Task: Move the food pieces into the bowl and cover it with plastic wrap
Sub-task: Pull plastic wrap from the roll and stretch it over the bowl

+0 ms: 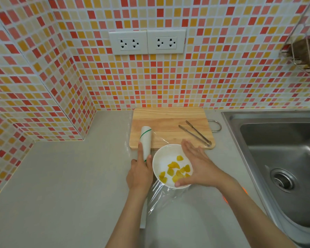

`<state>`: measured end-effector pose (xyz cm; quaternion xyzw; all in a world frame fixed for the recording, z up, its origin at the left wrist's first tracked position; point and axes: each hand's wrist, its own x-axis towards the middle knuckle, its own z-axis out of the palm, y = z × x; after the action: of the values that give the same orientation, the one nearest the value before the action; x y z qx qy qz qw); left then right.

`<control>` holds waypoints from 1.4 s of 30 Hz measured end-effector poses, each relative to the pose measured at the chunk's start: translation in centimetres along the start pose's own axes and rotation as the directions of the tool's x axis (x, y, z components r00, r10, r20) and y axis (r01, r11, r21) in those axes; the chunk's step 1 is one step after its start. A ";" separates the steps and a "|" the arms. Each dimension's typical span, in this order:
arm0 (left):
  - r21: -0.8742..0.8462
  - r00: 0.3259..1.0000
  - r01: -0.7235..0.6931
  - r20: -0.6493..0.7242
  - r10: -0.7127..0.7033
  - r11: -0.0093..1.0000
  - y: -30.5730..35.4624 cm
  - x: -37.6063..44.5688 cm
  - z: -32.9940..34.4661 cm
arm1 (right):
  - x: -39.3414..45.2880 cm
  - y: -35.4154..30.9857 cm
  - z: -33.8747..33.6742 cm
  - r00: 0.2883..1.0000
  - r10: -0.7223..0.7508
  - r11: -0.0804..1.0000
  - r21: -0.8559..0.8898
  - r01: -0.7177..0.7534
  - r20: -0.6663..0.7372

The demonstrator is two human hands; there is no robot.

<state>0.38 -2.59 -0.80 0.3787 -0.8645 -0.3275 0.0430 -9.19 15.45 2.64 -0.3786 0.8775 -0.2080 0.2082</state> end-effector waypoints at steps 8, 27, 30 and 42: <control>-0.199 0.992 0.049 0.124 -0.024 0.979 -1.2 0.9 -0.7 | -0.4 -0.2 -0.2 0.997 0.010 0.985 -0.171 0.003 0.074; -0.658 0.945 0.040 0.270 0.186 0.752 -4.0 1.1 -4.6 | 0.0 -0.5 -1.0 0.988 0.016 0.982 -0.188 0.013 0.152; -0.658 0.955 -0.006 0.220 0.200 0.753 -4.2 0.8 -4.4 | 0.0 -0.4 -1.1 0.989 0.017 0.985 -0.172 0.009 0.148; -0.657 0.952 -0.024 0.216 0.219 0.753 -4.5 0.7 -3.9 | -5.7 5.2 -0.9 0.816 0.494 0.852 -0.019 -0.523 -0.299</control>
<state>3.95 -7.38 -0.61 0.2328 -0.7182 -0.6520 0.0701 -9.07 23.17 1.88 -0.1063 0.9765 -0.1523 0.1090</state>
